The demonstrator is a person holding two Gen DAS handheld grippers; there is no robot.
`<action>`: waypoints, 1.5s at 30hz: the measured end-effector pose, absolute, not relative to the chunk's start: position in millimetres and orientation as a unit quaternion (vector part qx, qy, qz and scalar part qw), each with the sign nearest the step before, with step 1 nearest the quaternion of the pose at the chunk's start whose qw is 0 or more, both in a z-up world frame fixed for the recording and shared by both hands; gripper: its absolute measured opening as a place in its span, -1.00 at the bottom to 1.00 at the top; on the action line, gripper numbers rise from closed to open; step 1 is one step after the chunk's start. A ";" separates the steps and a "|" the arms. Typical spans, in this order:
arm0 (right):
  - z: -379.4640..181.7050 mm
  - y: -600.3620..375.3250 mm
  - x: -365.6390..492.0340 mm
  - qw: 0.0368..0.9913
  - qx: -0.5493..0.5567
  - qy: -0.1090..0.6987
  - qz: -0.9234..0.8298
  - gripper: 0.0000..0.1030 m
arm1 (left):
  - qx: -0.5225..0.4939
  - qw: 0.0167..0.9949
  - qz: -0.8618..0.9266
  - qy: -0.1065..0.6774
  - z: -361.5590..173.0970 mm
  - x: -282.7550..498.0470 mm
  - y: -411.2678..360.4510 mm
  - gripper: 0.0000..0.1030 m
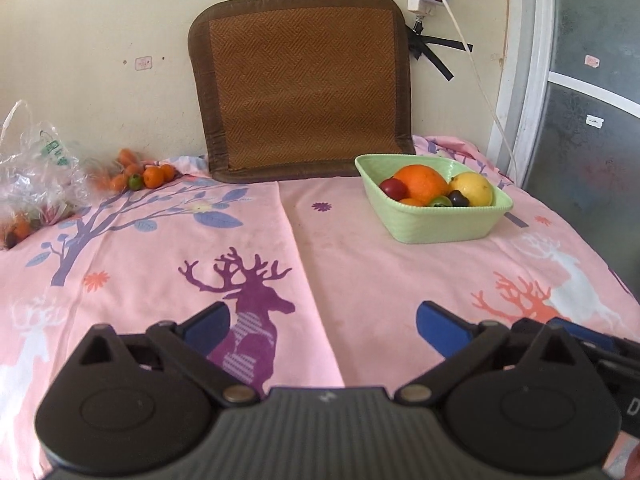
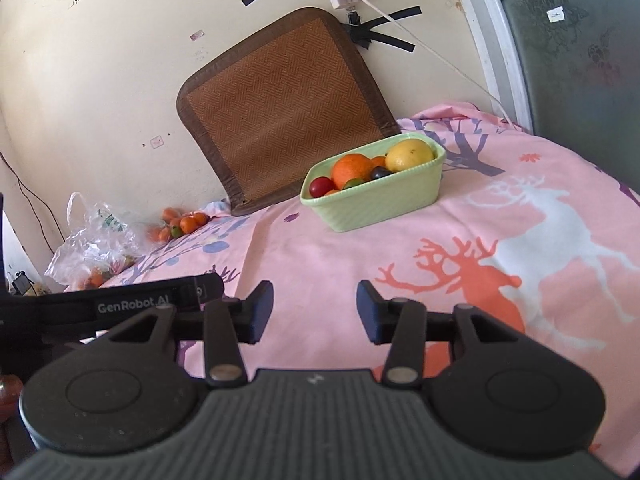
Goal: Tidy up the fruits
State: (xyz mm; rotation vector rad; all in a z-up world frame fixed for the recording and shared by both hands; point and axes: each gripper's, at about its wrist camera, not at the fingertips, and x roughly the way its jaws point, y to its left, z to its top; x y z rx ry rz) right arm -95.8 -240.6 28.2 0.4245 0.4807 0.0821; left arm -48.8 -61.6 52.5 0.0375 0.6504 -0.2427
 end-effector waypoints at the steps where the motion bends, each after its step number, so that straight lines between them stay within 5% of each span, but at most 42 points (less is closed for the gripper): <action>1: 29.2 -240.4 -96.3 0.948 0.208 0.236 0.040 -0.05 | 0.019 0.941 -0.120 0.318 52.3 -49.5 -61.1 1.00; 45: 20.0 -256.0 -65.3 0.935 0.207 0.283 0.044 0.10 | 0.033 0.938 -0.113 0.325 50.7 -32.7 -53.1 1.00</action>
